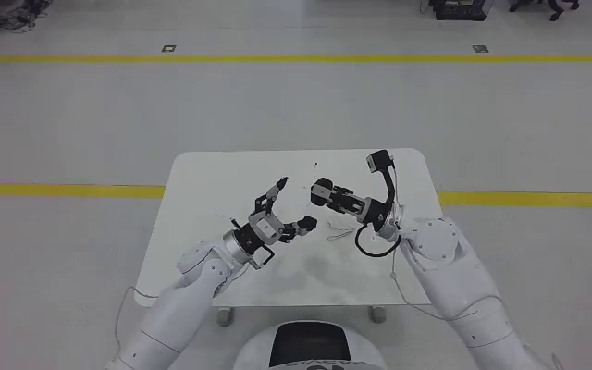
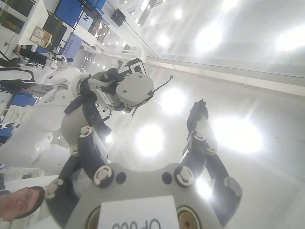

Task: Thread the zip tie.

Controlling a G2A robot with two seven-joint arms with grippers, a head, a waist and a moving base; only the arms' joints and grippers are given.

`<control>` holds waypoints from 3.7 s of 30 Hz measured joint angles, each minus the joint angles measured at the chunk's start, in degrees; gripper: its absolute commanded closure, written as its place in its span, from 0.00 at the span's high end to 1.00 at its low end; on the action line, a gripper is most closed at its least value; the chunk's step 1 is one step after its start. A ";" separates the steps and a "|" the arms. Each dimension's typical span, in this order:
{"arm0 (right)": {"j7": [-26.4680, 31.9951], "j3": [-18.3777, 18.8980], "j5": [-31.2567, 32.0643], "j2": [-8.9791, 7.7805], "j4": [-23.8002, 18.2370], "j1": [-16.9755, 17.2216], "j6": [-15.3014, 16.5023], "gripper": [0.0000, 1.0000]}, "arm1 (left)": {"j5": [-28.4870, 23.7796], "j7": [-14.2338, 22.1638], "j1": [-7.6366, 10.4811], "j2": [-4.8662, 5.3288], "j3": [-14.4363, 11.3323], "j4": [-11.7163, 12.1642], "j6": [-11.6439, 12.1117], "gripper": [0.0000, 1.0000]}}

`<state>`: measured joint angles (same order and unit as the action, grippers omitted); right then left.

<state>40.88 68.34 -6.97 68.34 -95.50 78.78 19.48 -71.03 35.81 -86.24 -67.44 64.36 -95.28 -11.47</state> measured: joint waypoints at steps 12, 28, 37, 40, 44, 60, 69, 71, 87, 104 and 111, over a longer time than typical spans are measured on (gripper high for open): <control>-1.92 -0.72 1.97 0.04 0.33 -0.02 0.00 0.00 | 0.10 -0.04 -0.25 0.05 -0.22 -0.14 0.34 0.33; -1.73 -1.43 1.36 -0.03 1.25 -0.42 0.00 0.00 | 0.19 0.44 -0.59 0.21 0.06 -0.02 0.91 0.22; -1.88 -1.48 0.83 -0.10 1.32 -0.49 0.00 0.00 | 0.41 0.83 -0.35 0.27 -0.07 0.39 0.65 0.17; -1.88 -1.46 0.72 -0.13 1.29 -0.48 0.00 0.00 | 0.49 1.07 -0.25 0.29 -0.13 0.48 0.49 0.16; -1.76 -1.51 0.49 -0.16 1.32 -0.51 0.00 0.00 | 0.54 1.27 -0.15 0.31 -0.20 0.57 0.39 0.18; -0.98 -2.06 -0.30 -0.20 1.59 -0.81 0.00 0.00 | 0.76 1.77 0.13 0.41 -0.40 0.68 0.28 0.15; -0.25 -2.61 -0.62 -0.21 2.34 -1.35 0.00 0.00 | 0.86 1.64 -0.05 0.47 -0.29 0.61 0.84 0.06; -0.20 -2.64 -0.69 -0.23 2.36 -1.40 0.00 0.00 | 0.92 1.59 -0.10 0.49 -0.27 0.60 0.93 0.05; -0.40 -2.84 -1.11 -0.32 2.53 -1.62 0.00 1.00 | 1.50 1.38 -0.22 0.63 -0.17 0.64 1.26 0.00; 11.13 2.26 -11.07 -1.79 3.81 -1.13 -4.25 1.00 | 11.91 2.67 1.16 1.49 2.25 3.61 6.07 0.00; 12.97 2.97 -12.16 -2.01 4.11 -1.08 -4.63 1.00 | 13.27 5.56 2.60 1.77 3.12 4.84 6.16 0.00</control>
<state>53.85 71.31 -19.12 66.33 -91.38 77.70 14.85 -57.76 41.37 -83.64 -65.67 67.49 -90.43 -5.31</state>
